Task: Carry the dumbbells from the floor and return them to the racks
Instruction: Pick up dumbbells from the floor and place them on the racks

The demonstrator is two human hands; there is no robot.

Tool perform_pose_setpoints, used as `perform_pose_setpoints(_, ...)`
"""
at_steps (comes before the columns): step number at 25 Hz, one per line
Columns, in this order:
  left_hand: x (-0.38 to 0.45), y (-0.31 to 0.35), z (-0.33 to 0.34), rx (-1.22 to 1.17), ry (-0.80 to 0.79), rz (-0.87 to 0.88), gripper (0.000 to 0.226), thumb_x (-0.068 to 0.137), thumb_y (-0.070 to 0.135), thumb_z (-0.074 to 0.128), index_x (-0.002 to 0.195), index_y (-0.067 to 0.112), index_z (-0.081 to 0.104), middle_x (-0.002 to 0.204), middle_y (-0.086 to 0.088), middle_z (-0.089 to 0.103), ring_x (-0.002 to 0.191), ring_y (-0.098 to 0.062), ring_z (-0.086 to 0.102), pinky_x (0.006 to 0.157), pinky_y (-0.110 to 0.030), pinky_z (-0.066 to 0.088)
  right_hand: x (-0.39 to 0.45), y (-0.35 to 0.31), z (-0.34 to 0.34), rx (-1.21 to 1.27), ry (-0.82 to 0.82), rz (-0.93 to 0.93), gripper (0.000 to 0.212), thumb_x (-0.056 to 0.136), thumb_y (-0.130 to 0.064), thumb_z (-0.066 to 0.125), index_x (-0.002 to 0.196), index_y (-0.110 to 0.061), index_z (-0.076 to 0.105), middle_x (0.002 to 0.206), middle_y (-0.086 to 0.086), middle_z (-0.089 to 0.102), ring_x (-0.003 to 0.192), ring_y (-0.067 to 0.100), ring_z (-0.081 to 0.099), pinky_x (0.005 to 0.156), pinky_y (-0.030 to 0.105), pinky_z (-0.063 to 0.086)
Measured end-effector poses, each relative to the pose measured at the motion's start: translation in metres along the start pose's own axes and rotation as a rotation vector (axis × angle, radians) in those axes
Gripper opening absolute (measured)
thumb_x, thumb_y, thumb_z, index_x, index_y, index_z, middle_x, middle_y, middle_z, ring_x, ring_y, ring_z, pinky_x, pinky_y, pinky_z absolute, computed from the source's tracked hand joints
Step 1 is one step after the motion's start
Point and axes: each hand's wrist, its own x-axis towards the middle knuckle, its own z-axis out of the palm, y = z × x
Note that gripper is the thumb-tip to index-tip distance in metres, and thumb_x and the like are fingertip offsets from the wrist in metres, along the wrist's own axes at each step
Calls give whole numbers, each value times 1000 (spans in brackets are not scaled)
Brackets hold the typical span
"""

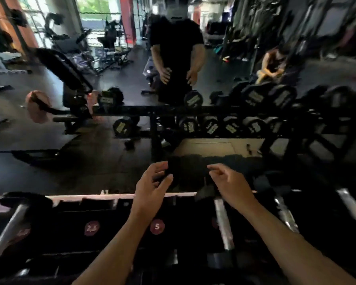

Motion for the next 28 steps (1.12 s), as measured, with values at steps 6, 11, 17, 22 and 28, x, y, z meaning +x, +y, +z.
perform_pose_setpoints(6,-96,124,216,177,-710,133,24,91,30,70,113,39,66,106,21,70,99,4,65,91,-27,53,-211,128,-241,-150,360,314,16,98,-32,57,99,-43,68,77,-16,70,61,7,63,63,32,54)
perform_pose_setpoints(11,-237,218,401,193,-1126,336,22,89,30,74,109,33,68,102,14,71,93,3,66,91,-27,53,-422,196,-372,-311,600,549,17,95,-27,59,104,-35,71,98,-12,75,93,14,69,76,28,51)
perform_pose_setpoints(17,-427,294,556,380,-1556,707,14,91,36,67,105,33,66,100,16,68,94,-2,64,88,-30,52,-661,229,-438,-358,861,877,17,90,-24,59,102,-25,72,99,0,75,98,24,69,80,40,53)
perform_pose_setpoints(22,-527,302,626,551,-1758,1072,24,93,44,60,116,37,61,112,17,63,97,-3,61,88,-30,52,-769,271,-430,-316,998,1117,17,92,-28,58,101,-26,72,99,-2,75,95,24,67,70,32,48)
perform_pose_setpoints(28,-570,282,711,509,-1832,1082,26,89,51,61,111,39,59,113,17,59,102,-7,60,92,-36,51,-798,327,-423,-194,1065,1254,12,92,-34,60,100,-32,68,89,-16,69,78,7,64,67,24,49)
